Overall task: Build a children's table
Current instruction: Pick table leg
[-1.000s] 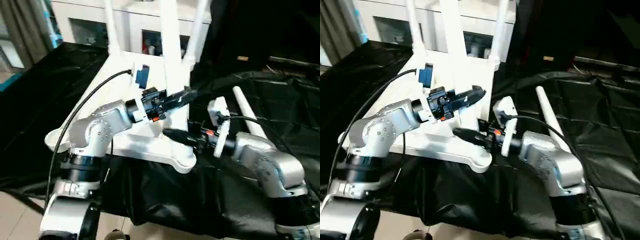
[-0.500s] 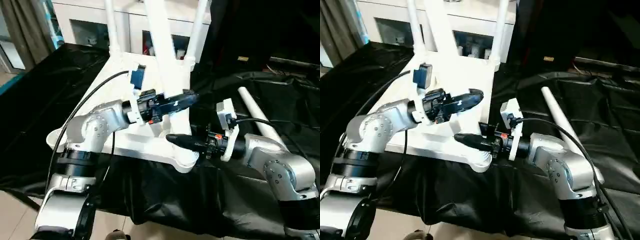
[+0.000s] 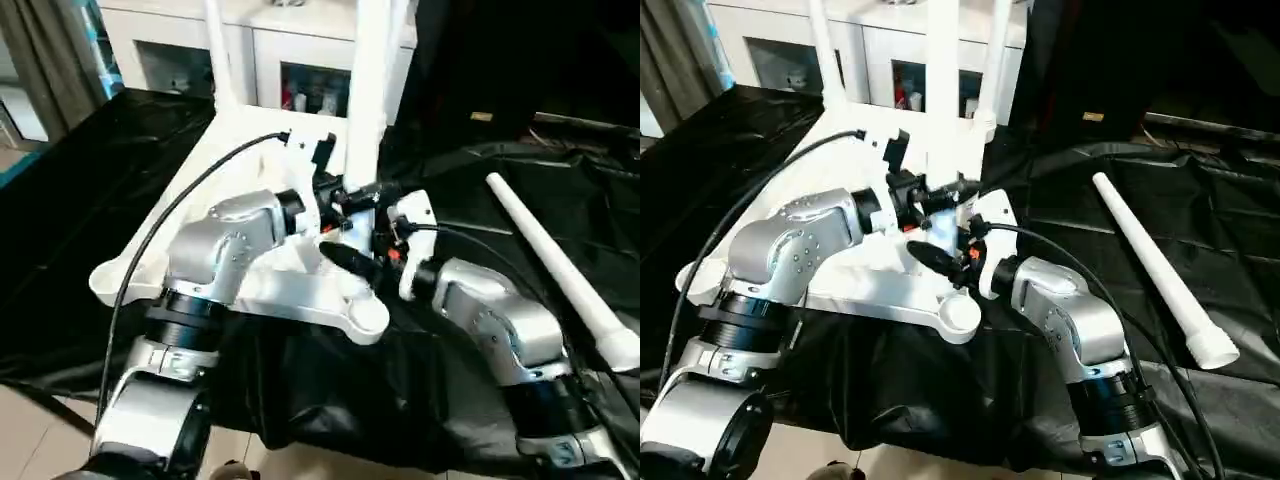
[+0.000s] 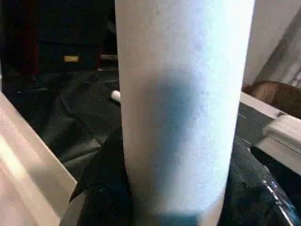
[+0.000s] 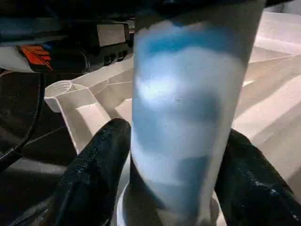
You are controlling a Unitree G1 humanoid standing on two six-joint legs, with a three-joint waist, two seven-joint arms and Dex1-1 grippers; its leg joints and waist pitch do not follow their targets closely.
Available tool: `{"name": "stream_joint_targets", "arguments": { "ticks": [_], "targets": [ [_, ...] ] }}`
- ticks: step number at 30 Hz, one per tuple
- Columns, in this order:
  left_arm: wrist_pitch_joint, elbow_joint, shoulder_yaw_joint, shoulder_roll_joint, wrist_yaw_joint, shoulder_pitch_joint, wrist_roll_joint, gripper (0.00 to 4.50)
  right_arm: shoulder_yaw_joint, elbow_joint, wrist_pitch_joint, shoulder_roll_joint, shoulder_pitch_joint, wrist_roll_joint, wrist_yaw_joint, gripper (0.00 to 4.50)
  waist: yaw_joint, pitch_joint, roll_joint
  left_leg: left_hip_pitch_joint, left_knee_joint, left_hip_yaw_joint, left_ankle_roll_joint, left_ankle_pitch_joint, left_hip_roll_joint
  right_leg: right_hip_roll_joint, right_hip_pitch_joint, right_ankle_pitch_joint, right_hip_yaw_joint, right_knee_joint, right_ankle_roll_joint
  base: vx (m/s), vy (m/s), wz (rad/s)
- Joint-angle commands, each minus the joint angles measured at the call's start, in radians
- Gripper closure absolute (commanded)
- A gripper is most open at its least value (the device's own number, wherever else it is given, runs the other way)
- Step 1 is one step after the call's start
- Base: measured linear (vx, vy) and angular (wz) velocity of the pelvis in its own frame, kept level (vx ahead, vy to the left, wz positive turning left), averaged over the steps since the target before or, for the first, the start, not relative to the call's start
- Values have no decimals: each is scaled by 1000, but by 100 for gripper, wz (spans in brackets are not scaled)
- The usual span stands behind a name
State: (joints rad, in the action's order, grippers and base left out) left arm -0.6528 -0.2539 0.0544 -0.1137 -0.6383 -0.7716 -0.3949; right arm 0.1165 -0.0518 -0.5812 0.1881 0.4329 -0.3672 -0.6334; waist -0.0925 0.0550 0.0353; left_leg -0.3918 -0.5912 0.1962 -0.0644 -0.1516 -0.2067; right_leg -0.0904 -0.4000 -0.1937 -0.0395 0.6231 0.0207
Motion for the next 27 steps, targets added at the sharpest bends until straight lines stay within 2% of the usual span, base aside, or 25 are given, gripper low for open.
{"name": "stream_joint_targets", "arguments": {
  "ticks": [1,2,4,7,8,9,10,14,20,21,22,25,27],
  "targets": [
    [11,30,-16,3,50,-31,33,259,20,23,14,-10,5,-7,-21,219,-2,-73,-9,26,67,-12,-32,-205,-15,-35,47,-71,27,-67,-203,0,0,0],
    [10,34,-17,3,53,-30,33,224,22,23,15,-12,5,-8,-23,232,-2,-73,-9,26,67,-12,-32,-208,-14,-34,47,-74,26,-68,-203,0,0,0],
    [-3,41,-22,2,37,-27,12,189,25,28,15,-11,4,-14,-29,250,-1,-72,-7,26,68,-12,-32,-219,-14,-35,47,-102,27,-70,-198,0,0,0],
    [-26,64,-26,-10,-22,-18,-39,179,29,41,20,0,-3,-28,-58,254,1,-72,-7,25,68,-13,-32,-224,-14,-35,47,-109,27,-70,-195,0,0,0],
    [-25,72,-24,-15,-48,-14,-52,155,28,47,20,5,-5,-32,-70,257,1,-71,-8,26,69,-13,-32,-221,-15,-35,46,-109,26,-71,-195,0,0,0],
    [-9,86,-20,-21,-101,-5,-77,147,28,58,18,15,-10,-43,-95,257,1,-72,-5,26,68,-11,-28,-219,-14,-35,46,-105,27,-70,-199,0,0,0],
    [2,94,-19,-25,-134,0,-91,144,28,64,17,19,-12,-48,-110,257,-1,-72,-7,25,68,-11,-25,-215,-15,-35,46,-99,27,-69,-205,0,0,0],
    [0,116,0,-78,-339,18,-165,144,26,110,-19,61,-33,-112,-216,259,-4,-72,-9,28,67,-9,-15,-213,-15,-32,44,-82,27,-67,-213,0,0,0],
    [-58,58,-68,-78,-405,-13,-252,144,5,129,-41,81,-39,-167,-268,259,-4,-68,-8,30,71,-10,-33,-269,-15,-36,41,-167,27,-73,-210,0,0,0],
    [-66,45,-67,-85,-423,-15,-259,144,4,134,-46,90,-42,-176,-283,259,-3,-68,-12,29,71,-10,-36,-270,-14,-35,41,-171,28,-74,-206,0,0,0],
    [-62,35,-58,-90,-432,-16,-254,172,4,137,-49,97,-44,-181,-293,259,-4,-68,-11,30,72,-12,-37,-267,-15,-35,42,-167,28,-73,-203,0,0,0],
    [-16,-10,-40,-85,-397,-25,-204,185,2,147,-57,109,-47,-190,-306,259,-5,-70,-11,29,71,-11,-32,-249,-15,-35,43,-136,28,-72,-201,0,0,0],
    [-8,-28,-46,-77,-373,-33,-193,212,2,148,-58,112,-46,-191,-308,260,-5,-71,-9,28,70,-11,-32,-235,-15,-35,44,-114,28,-70,-209,0,0,0]
  ]
}}
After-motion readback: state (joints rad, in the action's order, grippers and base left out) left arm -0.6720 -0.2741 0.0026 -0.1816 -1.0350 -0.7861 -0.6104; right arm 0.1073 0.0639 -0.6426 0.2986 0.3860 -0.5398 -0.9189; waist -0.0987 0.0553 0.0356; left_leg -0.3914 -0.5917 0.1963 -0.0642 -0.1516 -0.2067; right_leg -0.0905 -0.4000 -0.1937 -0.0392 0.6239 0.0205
